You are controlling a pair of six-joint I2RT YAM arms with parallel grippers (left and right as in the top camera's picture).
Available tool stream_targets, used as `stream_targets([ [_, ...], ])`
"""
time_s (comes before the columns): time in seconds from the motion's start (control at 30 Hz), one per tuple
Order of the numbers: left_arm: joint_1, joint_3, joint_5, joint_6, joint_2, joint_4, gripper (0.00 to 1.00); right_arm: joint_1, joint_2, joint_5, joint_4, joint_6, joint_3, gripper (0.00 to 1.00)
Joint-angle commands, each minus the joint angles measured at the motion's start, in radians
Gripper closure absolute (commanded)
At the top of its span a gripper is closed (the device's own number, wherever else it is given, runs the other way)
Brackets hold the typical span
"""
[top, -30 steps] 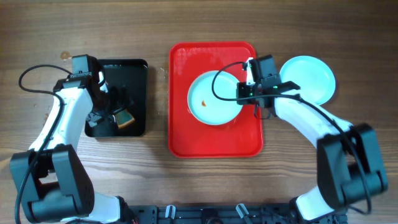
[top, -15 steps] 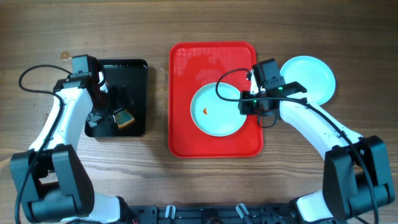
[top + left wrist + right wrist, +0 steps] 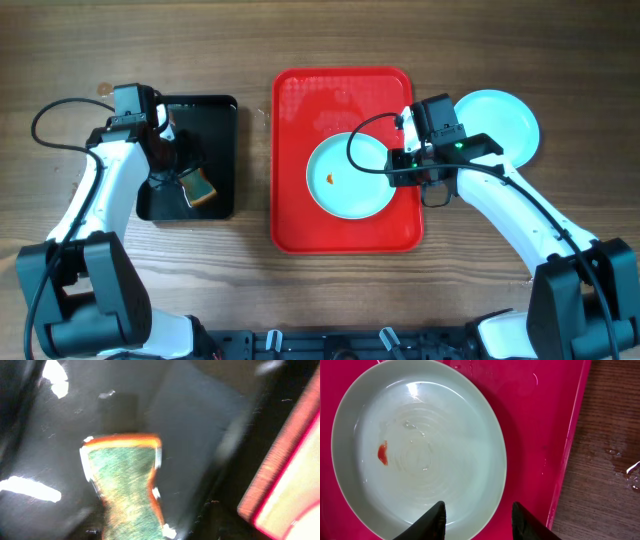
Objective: Clean dirty plates on tray and stack at the side
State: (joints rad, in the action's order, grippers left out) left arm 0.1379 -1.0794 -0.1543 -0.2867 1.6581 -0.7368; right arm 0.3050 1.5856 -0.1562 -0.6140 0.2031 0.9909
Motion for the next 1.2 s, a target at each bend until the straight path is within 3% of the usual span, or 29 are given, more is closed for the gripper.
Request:
stream_targets([
  [0.0, 0.001, 0.006, 0.156, -0.135, 0.05, -0.068, 0.42, 0.004, -0.018, -0.035, -0.002, -0.012, 0.005, 0.57],
  [0.03, 0.001, 0.022, 0.15, -0.14, 0.063, -0.04, 0.81, 0.004, -0.018, -0.049, -0.001, -0.012, 0.005, 0.57],
  [0.07, 0.001, 0.035, 0.127, -0.14, 0.077, -0.011, 0.96, 0.004, -0.018, -0.051, 0.0, -0.003, 0.005, 0.57],
  [0.3, -0.027, 0.119, 0.02, -0.093, 0.174, 0.193, 0.96, 0.004, -0.018, -0.052, 0.005, 0.01, 0.005, 0.58],
  [0.5, -0.039, -0.025, -0.069, 0.042, 0.081, 0.043, 0.96, 0.004, -0.018, -0.052, 0.004, 0.009, 0.005, 0.59],
  [0.57, -0.054, -0.043, -0.056, 0.068, 0.048, 0.024, 0.87, 0.004, -0.018, -0.052, 0.004, 0.01, 0.005, 0.59],
  [0.63, -0.072, -0.043, -0.05, 0.07, 0.026, -0.017, 0.66, 0.004, -0.018, -0.052, 0.004, 0.01, 0.005, 0.59],
  [0.73, -0.103, -0.014, -0.009, 0.035, 0.031, -0.061, 0.59, 0.004, -0.018, -0.052, 0.004, 0.01, 0.005, 0.59],
  [0.87, -0.128, 0.124, 0.149, -0.066, 0.042, 0.07, 0.54, 0.004, -0.018, -0.052, 0.007, 0.01, 0.005, 0.59],
  [0.97, -0.122, 0.231, 0.148, -0.069, 0.073, 0.227, 0.66, 0.004, -0.018, -0.056, 0.006, 0.01, 0.005, 0.58],
  [1.03, -0.121, 0.236, 0.148, -0.068, 0.085, 0.241, 0.96, 0.004, -0.018, -0.056, 0.006, 0.01, 0.005, 0.58],
  [1.17, -0.121, 0.153, 0.145, -0.032, 0.043, 0.124, 0.96, 0.004, -0.018, -0.056, 0.006, 0.01, 0.005, 0.59],
])
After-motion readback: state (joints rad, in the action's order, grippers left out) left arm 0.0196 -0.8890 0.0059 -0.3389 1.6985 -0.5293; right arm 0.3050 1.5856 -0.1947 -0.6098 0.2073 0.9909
